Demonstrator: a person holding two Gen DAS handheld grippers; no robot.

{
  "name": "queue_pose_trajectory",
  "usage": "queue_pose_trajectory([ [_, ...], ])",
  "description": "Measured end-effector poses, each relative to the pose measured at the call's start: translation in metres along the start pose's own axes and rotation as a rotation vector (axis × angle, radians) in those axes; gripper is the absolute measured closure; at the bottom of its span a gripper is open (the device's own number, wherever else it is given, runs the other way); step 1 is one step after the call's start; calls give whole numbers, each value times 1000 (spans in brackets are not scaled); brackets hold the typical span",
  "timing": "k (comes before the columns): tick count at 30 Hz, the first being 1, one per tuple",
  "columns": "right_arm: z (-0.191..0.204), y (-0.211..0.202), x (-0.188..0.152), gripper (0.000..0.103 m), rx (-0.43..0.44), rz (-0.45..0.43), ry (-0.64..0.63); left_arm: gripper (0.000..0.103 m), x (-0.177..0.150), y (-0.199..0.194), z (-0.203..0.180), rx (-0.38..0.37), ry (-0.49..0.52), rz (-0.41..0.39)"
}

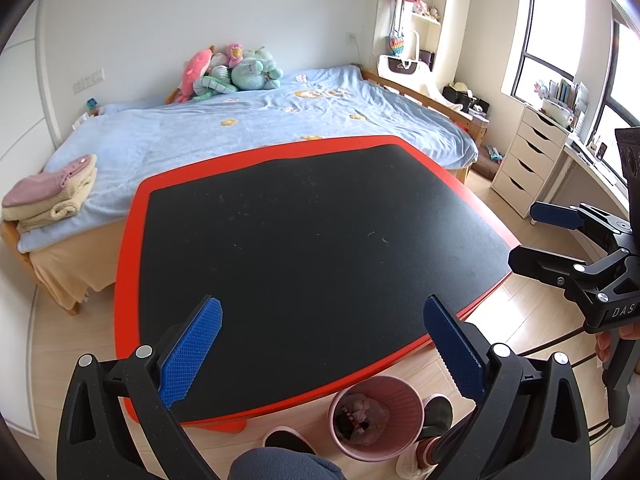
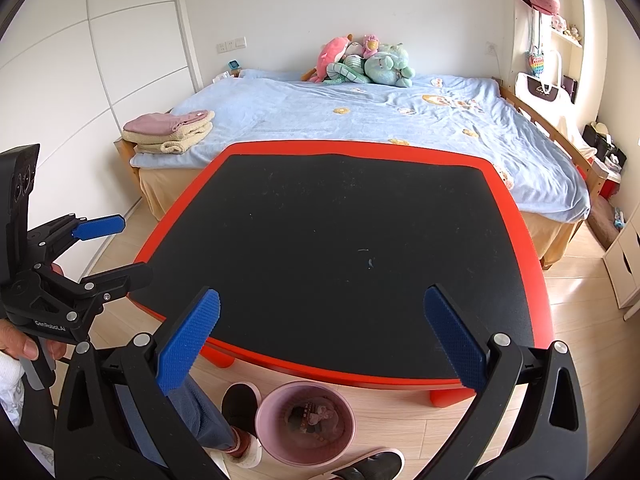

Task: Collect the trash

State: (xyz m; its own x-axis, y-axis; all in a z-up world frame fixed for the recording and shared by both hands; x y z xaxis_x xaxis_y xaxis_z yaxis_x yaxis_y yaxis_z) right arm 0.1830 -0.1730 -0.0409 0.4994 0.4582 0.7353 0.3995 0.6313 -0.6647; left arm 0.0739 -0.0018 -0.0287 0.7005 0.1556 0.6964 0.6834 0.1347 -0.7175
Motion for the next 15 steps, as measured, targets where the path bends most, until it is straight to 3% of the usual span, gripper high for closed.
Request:
queue_pose_trajectory([
  [15, -5, 10, -11, 3, -1, 13, 3, 6, -7, 11, -3, 5, -3, 19],
])
Point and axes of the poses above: each gripper's, at about its wrist camera, not at the fingertips, and y roughly the way its jaws point, z to its left, x to its top, the point moved 9 cm from there along y, roughly the way its jaws point, and after that the axes turned 4 degrees about x, right-handed, at the moved point
